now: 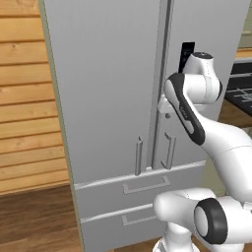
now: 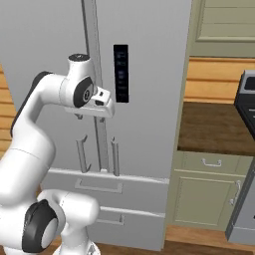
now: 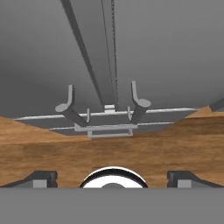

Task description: Take the strawberry from the fridge and place it on top of the pancake, located on the dining counter.

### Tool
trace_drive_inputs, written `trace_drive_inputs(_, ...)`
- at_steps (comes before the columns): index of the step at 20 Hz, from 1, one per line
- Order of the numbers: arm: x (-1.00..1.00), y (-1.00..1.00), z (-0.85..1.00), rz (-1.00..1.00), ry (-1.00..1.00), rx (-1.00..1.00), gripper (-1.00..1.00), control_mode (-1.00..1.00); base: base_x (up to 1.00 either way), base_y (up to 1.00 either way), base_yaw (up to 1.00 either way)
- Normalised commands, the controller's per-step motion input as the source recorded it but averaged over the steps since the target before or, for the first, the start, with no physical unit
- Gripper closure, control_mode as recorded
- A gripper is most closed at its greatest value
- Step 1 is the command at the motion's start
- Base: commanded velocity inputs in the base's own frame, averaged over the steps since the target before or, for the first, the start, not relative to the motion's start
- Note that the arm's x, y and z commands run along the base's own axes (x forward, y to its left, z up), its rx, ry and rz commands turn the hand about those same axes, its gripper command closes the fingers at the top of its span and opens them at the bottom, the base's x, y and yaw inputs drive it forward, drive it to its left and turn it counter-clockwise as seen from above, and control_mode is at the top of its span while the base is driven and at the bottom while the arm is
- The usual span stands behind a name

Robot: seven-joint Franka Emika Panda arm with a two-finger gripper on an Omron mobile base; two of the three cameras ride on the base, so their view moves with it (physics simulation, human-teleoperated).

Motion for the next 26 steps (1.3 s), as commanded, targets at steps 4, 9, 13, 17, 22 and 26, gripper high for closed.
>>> trace_drive_inputs(4,0.00,0.00,-0.01,0.00,0.00,0.00,-1.00,-1.00,0.00,0.00,0.00)
trace_drive_inputs(9,0.67,-0.19,-0.59,0.05,-0.01,0.04,-1.00,-1.00,0.00,0.00,0.00)
trace_drive_inputs(13,0.70,-0.32,-1.00,0.12,-0.13,0.02,-1.00,-1.00,0.00,0.00,0.00)
trace_drive_inputs(17,0.37,-0.36,-0.97,0.08,-0.18,0.00,-1.00,-1.00,0.00,0.00,0.00)
trace_drive_inputs(22,0.45,-0.08,-0.67,0.13,-0.13,-0.01,-1.00,-1.00,0.00,0.00,0.00)
trace_drive_inputs(26,0.24,-0.02,-0.56,0.05,-0.15,-0.07,-1.00,-1.00,0.00,0.00,0.00)
